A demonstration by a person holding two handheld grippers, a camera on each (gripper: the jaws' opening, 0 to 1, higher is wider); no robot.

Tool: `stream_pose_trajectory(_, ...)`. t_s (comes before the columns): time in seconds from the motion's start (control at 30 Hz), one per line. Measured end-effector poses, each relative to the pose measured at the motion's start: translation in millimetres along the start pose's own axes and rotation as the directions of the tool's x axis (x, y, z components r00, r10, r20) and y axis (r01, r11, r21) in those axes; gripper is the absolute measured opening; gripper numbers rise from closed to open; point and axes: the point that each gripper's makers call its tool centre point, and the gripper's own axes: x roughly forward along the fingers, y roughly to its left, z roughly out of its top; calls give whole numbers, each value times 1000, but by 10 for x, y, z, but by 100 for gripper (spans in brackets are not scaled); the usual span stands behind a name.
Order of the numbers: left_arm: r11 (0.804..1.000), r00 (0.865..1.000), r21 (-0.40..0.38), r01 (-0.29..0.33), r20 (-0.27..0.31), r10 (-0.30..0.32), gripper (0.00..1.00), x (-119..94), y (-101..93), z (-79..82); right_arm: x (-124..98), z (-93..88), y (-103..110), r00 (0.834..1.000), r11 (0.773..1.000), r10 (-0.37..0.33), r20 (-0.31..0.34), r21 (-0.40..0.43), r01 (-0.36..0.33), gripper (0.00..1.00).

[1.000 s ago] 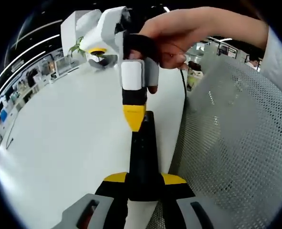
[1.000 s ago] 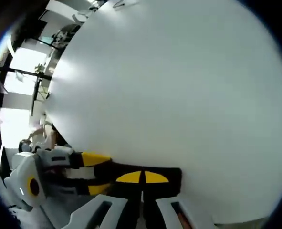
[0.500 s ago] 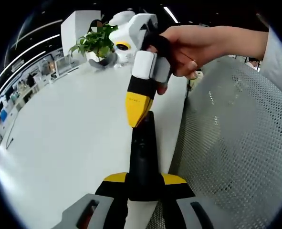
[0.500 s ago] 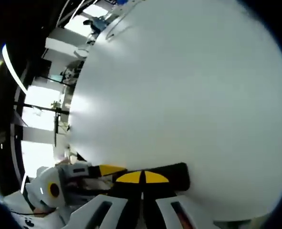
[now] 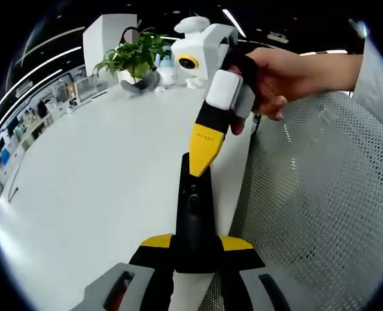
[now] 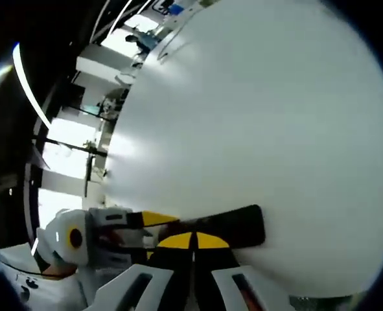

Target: Press the specified remote control buttons in sequence, fully releasing each button before pressing the next.

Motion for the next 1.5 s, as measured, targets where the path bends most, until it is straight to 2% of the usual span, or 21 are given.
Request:
stream_pose_trajectory(0.1, 1000, 1000, 0, 0, 0, 0, 25, 2, 2, 1, 23, -26, -29, 1000, 1000, -10, -18, 5, 10, 0)
stream_pose_trajectory(0.37, 1000, 1000, -1, 0, 0, 0, 25, 3, 0, 1, 12, 27, -61, 1000, 999, -1, 7, 38, 1, 0)
stream_pose_trajectory(0.53, 1000, 1000, -1, 0, 1, 0, 25, 0, -2, 3, 55, 1, -109, 1000, 999, -28, -15, 30, 28, 0)
stream_pose_trajectory(0.9, 1000, 1000, 0, 2, 3, -2, 25, 7, -4, 3, 56, -3, -134, 1000, 999, -24, -15, 48, 25, 0)
stream_pose_trajectory(1.17, 1000, 1000, 2, 3, 3, -3, 25, 9, -7, 8, 50, 0, -157, 1000, 994, -4, -6, 108, 5, 0)
stream_pose_trajectory(1.3, 1000, 1000, 3, 3, 3, -3, 25, 8, -7, 6, 53, -7, -123, 1000, 998, -16, -12, 68, 17, 0)
stream_pose_trajectory(1.5, 1000, 1000, 3, 2, 2, -2, 25, 9, -8, 5, 41, -10, -121, 1000, 998, -17, -13, 67, 18, 0)
